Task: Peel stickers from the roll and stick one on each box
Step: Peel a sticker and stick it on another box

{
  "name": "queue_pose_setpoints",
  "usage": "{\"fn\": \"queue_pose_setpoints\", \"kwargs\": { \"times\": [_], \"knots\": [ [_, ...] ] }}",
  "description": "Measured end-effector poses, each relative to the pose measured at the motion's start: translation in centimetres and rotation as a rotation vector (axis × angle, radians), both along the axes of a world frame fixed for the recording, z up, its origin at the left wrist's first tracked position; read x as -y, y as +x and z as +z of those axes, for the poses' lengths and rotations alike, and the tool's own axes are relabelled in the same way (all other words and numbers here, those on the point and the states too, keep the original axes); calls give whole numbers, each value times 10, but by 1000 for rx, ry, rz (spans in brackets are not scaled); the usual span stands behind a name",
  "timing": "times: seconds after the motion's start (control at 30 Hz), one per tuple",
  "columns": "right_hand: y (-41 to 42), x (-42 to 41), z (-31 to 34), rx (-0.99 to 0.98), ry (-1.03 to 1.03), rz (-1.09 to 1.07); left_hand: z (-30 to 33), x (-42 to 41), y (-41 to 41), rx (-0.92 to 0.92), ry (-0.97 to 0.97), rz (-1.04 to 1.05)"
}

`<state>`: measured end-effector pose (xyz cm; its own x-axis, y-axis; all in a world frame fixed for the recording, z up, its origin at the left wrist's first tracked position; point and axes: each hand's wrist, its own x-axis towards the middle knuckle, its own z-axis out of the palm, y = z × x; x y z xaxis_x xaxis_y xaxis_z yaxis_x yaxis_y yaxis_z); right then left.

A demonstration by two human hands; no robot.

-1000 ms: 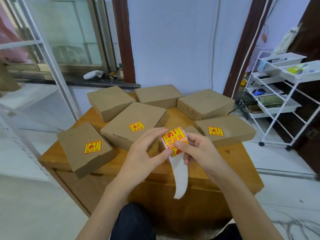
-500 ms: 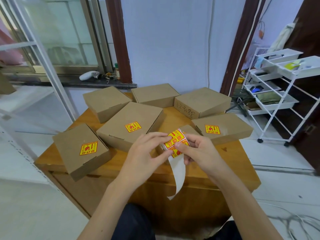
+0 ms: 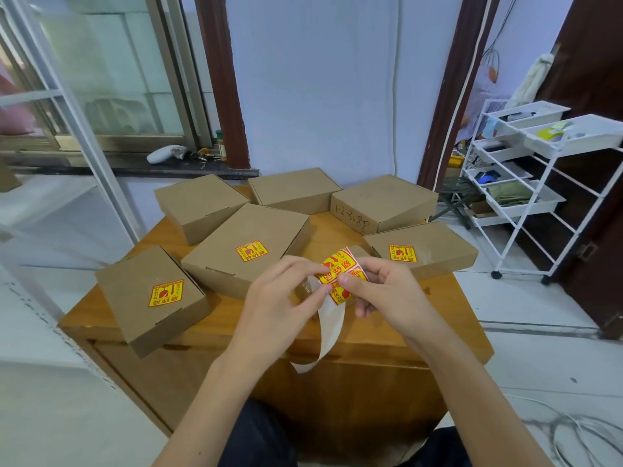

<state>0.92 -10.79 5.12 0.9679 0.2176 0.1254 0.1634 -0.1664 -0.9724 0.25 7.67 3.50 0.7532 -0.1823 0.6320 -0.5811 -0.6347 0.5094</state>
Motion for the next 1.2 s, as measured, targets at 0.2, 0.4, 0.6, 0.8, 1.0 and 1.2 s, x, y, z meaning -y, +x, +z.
{"fn": "queue_pose_setpoints", "kwargs": {
  "times": [0.2, 0.4, 0.6, 0.8, 1.0, 1.2],
  "knots": [
    [-4, 7, 2, -4, 1, -21, 2, 6, 0, 21, 77, 1],
    [-6, 15, 3, 4, -12, -28, 5, 9, 1, 53, 101, -22],
    [-7, 19, 2, -8, 0, -35, 9, 15, -1, 18, 56, -40],
    [-7, 21, 3, -30, -17, -59, 7, 21, 5, -25, 8, -23],
    [-6, 25, 2, -48, -10, -73, 7, 30, 4, -122, -205, 53],
    [-7, 29, -2, -74, -20, -87, 3, 31, 9, -248, -377, 84]
  ]
}}
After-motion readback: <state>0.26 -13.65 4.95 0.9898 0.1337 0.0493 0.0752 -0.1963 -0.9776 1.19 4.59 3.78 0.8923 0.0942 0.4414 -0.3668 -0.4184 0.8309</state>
